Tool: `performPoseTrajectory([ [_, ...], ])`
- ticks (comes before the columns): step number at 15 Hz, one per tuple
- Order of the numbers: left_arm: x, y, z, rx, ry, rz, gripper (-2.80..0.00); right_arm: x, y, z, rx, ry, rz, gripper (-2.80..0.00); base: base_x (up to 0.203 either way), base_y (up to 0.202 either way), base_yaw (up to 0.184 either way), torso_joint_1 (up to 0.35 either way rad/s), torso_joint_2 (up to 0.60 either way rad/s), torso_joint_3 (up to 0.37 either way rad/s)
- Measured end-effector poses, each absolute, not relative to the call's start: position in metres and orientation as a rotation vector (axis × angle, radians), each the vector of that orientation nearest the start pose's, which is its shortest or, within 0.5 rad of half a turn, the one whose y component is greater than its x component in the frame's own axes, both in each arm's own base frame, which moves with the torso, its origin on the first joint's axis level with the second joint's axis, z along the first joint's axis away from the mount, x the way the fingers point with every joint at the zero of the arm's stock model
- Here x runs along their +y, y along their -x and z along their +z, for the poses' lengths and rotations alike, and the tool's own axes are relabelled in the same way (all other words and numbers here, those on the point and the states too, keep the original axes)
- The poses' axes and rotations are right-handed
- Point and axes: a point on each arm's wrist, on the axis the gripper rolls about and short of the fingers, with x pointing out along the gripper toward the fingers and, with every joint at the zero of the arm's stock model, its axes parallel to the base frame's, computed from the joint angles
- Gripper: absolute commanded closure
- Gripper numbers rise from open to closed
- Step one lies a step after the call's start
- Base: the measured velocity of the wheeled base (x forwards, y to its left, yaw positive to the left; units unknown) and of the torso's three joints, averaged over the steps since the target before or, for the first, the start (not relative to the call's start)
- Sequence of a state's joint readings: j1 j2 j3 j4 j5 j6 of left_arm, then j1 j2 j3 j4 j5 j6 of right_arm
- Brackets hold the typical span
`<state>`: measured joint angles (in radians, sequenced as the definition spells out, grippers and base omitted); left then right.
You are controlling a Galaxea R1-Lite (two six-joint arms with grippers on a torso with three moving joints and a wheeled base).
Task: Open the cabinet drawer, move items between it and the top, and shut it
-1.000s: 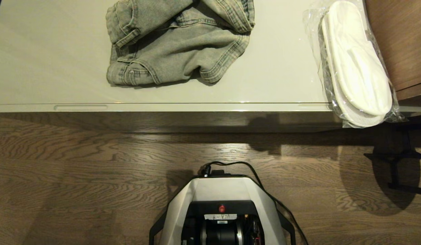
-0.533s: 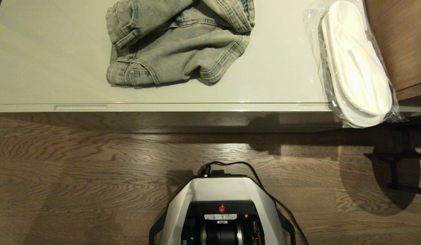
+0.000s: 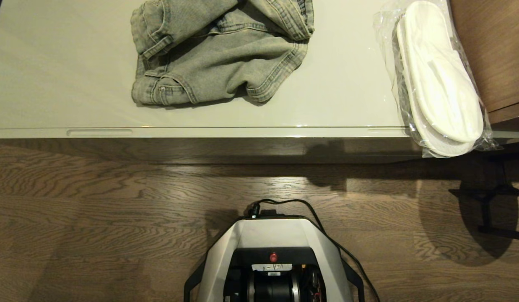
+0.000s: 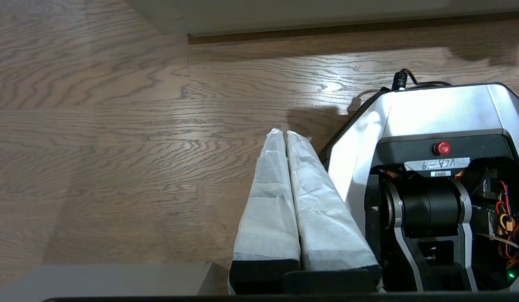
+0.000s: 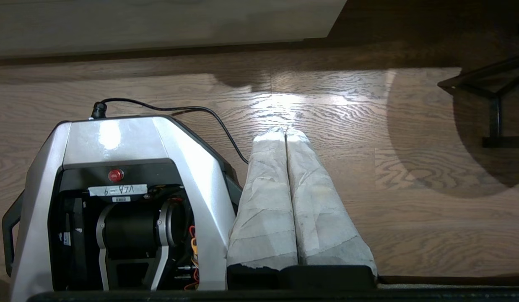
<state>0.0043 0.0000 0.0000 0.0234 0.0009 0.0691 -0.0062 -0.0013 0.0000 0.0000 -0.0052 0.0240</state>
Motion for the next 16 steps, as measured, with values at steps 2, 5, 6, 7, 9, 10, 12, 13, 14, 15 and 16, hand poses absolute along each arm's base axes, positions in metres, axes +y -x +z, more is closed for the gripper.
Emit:
performPoseTrajectory([
  [2, 0.0, 0.0228, 0.0729, 0.025, -0.068, 0.006, 0.0, 0.0, 0.0229, 0.0755, -0.001, -0.024, -0.012, 0.0, 0.0, 0.0, 0.0, 0.0, 0.0, 0.0],
  [5, 0.0, 0.0228, 0.0729, 0.025, -0.073, 0.006, 0.0, 0.0, 0.0229, 0.0755, -0.001, -0.025, -0.011, 0.0, 0.0, 0.0, 0.0, 0.0, 0.0, 0.0],
  [6, 0.0, 0.0228, 0.0728, 0.026, -0.073, 0.006, 0.0, 0.0, 0.0229, 0.0755, -0.001, -0.025, -0.011, 0.0, 0.0, 0.0, 0.0, 0.0, 0.0, 0.0],
  [7, 0.0, 0.0228, 0.0729, 0.026, -0.072, 0.006, 0.0, 0.0, 0.0229, 0.0755, -0.001, -0.025, -0.011, 0.0, 0.0, 0.0, 0.0, 0.0, 0.0, 0.0],
  [9, 0.0, 0.0228, 0.0729, 0.026, -0.069, 0.006, 0.0, 0.0, 0.0229, 0.0755, -0.001, -0.024, -0.011, 0.0, 0.0, 0.0, 0.0, 0.0, 0.0, 0.0],
  [10, 0.0, 0.0228, 0.0728, 0.026, -0.068, 0.006, 0.0, 0.0, 0.0229, 0.0755, -0.001, -0.024, -0.01, 0.0, 0.0, 0.0, 0.0, 0.0, 0.0, 0.0],
  [12, 0.0, 0.0228, 0.0729, 0.025, -0.066, 0.006, 0.0, 0.0, 0.0229, 0.0755, -0.001, -0.024, -0.012, 0.0, 0.0, 0.0, 0.0, 0.0, 0.0, 0.0],
  [13, 0.0, 0.0228, 0.0729, 0.026, -0.066, 0.007, 0.0, 0.0, 0.0229, 0.0755, -0.001, -0.025, -0.011, 0.0, 0.0, 0.0, 0.0, 0.0, 0.0, 0.0],
  [14, 0.0, 0.0228, 0.0728, 0.026, -0.065, 0.007, 0.0, 0.0, 0.0229, 0.0755, -0.001, -0.025, -0.012, 0.0, 0.0, 0.0, 0.0, 0.0, 0.0, 0.0],
  [15, 0.0, 0.0228, 0.073, 0.025, -0.064, 0.008, 0.0, 0.0, 0.0229, 0.0754, -0.001, -0.025, -0.012, 0.0, 0.0, 0.0, 0.0, 0.0, 0.0, 0.0],
  [16, 0.0, 0.0228, 0.073, 0.025, -0.065, 0.008, 0.0, 0.0, 0.0229, 0.0754, -0.001, -0.025, -0.012, 0.0, 0.0, 0.0, 0.0, 0.0, 0.0, 0.0],
])
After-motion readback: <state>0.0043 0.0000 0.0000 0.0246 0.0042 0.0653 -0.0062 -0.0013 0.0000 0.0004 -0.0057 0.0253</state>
